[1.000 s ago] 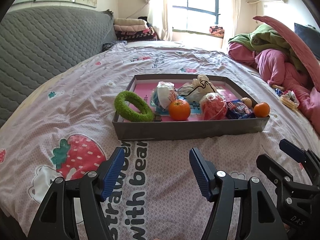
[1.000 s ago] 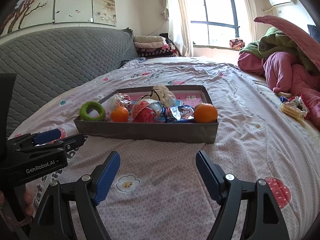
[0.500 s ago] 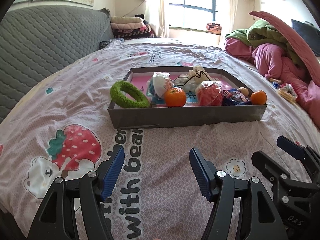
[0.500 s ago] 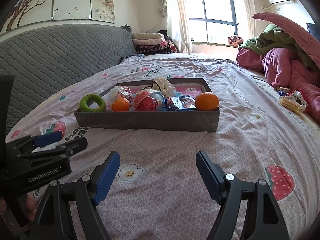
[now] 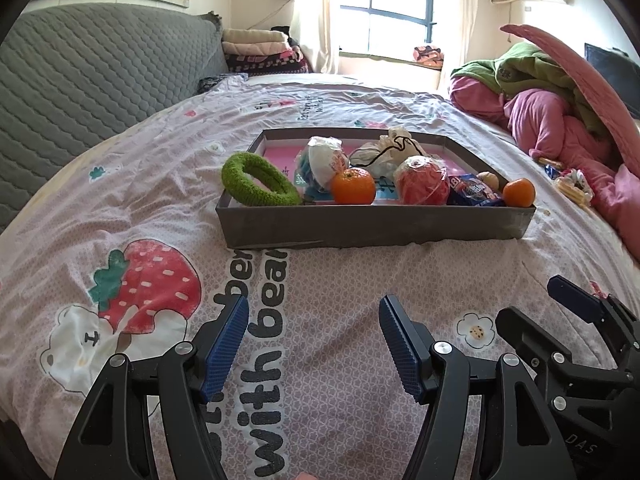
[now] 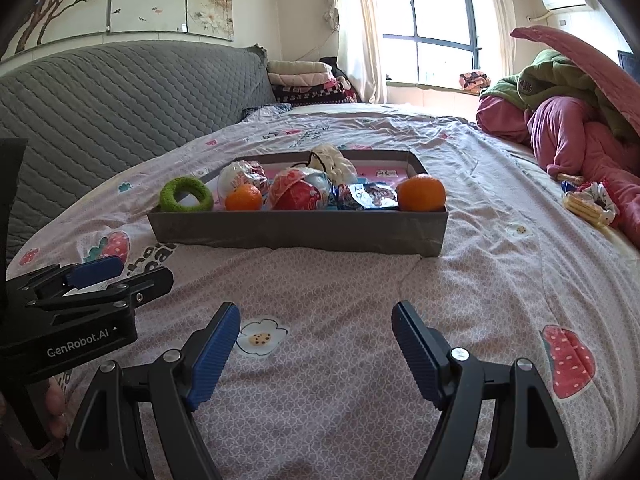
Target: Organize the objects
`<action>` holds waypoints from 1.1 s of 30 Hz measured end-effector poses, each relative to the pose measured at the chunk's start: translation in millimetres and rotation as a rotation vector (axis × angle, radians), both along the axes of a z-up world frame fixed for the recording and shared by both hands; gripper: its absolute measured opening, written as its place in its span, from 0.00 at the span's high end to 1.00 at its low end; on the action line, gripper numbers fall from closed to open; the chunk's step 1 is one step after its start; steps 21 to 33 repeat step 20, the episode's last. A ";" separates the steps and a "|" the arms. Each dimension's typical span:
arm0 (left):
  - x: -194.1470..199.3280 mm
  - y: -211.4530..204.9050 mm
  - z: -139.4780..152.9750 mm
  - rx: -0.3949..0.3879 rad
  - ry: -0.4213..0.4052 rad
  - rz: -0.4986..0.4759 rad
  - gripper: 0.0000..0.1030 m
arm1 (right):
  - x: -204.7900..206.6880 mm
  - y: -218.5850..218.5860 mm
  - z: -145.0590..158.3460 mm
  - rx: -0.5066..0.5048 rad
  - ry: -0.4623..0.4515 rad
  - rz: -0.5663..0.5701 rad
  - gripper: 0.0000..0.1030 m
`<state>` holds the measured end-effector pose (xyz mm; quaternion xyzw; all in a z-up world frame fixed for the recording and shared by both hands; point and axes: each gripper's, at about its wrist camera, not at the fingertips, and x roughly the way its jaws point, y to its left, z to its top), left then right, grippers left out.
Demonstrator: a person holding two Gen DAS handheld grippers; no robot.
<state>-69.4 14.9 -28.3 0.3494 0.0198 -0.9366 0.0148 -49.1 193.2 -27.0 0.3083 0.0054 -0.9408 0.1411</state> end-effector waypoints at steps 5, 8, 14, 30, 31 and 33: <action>-1.2 -1.8 -2.4 0.009 -0.007 0.002 0.33 | -0.1 -0.4 -2.2 0.004 -0.003 0.001 0.25; -2.1 -1.8 -4.1 0.008 -0.013 0.001 0.33 | 0.1 -1.5 -2.8 0.009 -0.003 0.006 0.25; -2.6 -1.3 -6.4 -0.002 -0.015 0.001 0.33 | -1.0 -2.4 -3.8 0.013 -0.007 0.008 0.25; -0.6 0.1 -6.0 -0.007 0.004 -0.011 0.33 | -1.6 -2.7 -5.4 0.014 -0.013 0.008 0.25; -0.6 0.1 -6.0 -0.007 0.004 -0.011 0.33 | -1.6 -2.7 -5.4 0.014 -0.013 0.008 0.25; -0.6 0.1 -6.0 -0.007 0.004 -0.011 0.33 | -1.6 -2.7 -5.4 0.014 -0.013 0.008 0.25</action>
